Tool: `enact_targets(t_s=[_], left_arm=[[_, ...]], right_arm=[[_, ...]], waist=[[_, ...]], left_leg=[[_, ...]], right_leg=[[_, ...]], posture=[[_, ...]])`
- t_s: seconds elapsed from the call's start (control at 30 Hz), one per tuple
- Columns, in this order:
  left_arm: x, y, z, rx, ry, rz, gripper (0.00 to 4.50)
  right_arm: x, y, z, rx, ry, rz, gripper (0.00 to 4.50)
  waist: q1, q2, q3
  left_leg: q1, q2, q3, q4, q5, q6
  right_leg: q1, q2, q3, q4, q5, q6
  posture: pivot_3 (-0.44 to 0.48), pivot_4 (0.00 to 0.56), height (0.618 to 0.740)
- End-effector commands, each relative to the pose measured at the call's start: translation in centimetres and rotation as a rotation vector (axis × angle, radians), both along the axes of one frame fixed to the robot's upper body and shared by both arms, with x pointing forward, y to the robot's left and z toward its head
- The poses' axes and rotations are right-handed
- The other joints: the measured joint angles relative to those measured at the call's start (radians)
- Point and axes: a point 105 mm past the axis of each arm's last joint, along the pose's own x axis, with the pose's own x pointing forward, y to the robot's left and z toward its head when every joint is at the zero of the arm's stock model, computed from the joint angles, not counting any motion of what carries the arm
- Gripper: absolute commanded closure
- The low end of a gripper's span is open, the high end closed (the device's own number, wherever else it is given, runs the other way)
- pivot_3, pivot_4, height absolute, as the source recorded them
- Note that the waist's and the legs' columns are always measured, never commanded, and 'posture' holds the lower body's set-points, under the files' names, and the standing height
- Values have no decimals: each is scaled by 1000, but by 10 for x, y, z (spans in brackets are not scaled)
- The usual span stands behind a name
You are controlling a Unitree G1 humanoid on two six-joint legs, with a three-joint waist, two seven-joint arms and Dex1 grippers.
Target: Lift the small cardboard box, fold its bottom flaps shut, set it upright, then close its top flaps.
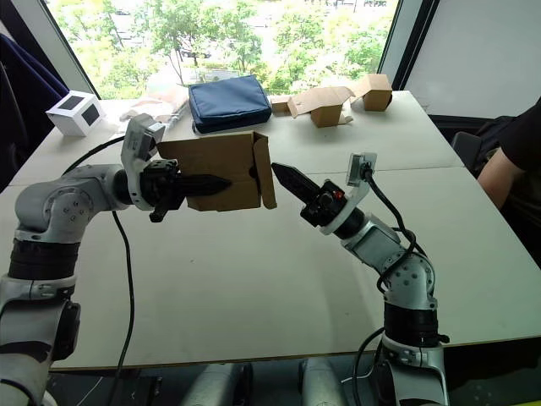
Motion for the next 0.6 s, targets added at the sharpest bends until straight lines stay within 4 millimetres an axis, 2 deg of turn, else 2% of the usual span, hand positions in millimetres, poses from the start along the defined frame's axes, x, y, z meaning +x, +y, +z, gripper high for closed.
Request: enact_targets(t_s=[0.03,0.27,0.57,0.6], left_arm=[[-5,-3,14,-5,-48,-34,4500],[-6,-6,16,-14,-45,-42,4500],[-9,-7,16,-20,-39,-53,4500],[-9,-7,15,-19,-38,-55,4500]], right_arm=[[-6,2,7,38,-37,7,2657],[-8,5,8,129,-15,29,2657],[-5,8,1,157,16,-2,2657],[-4,8,1,160,19,-9,2897]], waist=[[1,0,0],[-2,0,0],[-2,0,0],[-2,0,0]], left_leg=[[0,0,0,0,0,0],[0,0,0,0,0,0],[0,0,0,0,0,0],[0,0,0,0,0,0]], right_leg=[[0,0,0,0,0,0],[0,0,0,0,0,0],[0,0,0,0,0,0],[0,0,0,0,0,0]], posture=[[0,150,740],[0,150,740],[0,150,740],[0,150,740]])
